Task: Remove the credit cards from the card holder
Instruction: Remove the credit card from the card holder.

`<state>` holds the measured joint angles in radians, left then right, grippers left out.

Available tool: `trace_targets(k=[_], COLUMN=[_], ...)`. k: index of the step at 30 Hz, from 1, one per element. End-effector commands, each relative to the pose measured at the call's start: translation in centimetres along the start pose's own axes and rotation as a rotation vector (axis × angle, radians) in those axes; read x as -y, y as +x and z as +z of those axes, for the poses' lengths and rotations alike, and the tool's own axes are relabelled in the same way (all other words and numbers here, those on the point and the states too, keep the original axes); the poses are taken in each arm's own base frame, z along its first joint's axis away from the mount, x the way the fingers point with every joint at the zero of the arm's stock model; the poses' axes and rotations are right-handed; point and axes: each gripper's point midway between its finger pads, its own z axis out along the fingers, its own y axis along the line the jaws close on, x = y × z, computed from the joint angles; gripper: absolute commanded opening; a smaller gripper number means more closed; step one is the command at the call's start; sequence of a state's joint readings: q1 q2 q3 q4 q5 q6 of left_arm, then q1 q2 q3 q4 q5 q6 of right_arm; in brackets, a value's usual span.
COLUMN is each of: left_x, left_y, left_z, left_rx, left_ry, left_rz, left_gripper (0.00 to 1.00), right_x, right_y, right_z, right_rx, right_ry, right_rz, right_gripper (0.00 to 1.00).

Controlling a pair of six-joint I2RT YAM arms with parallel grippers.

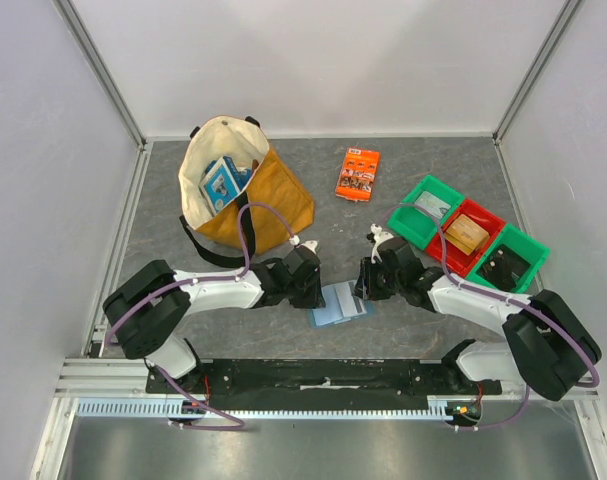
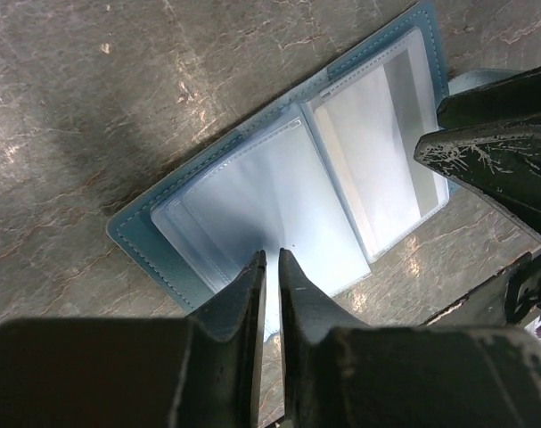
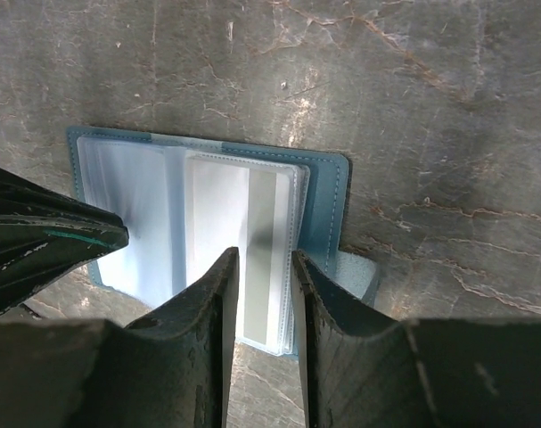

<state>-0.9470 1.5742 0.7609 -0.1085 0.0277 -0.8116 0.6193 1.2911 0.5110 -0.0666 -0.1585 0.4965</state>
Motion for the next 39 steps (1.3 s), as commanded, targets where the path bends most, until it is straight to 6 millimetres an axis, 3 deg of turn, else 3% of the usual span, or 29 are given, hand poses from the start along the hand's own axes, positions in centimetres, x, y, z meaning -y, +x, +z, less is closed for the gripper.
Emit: trace_targets(k=[1,14,23,31,39], left_x=[-1.3,-1.3,-1.3,-1.4,-2.4], left_y=[1.2,1.3,1.5,1.7,2.2], left_z=[0.4,0.2,-0.1,-0.8,-1.1], left_rx=[-0.02,-0.018,-0.018,-0.02,-0.008], left_ry=[-0.047,-0.042,-0.036,-0.041,-0.094], left_rz=[-0.026,-0.024,-0.023,-0.017,-0.009], left_gripper=[0.17,0.16,0.16,0.16,0.16], right_x=[-1.7,-4.3,-5.0,-3.2,-2.4], right_y=[-1.0,-2.5,-2.5,-3.0,-2.0], right_z=[-0.4,-2.0,-2.3,-2.2,-0.6], right_rx=[0.032,0.061,0.056,0.069,0.037], right_ry=[-0.076,-0.181,-0.207,-0.076,-0.013], right_rz=[-0.016,-0.032,-0.048,-0.083,-0.105], right_gripper=[0.35,0.34,0.35,0.51,0.52])
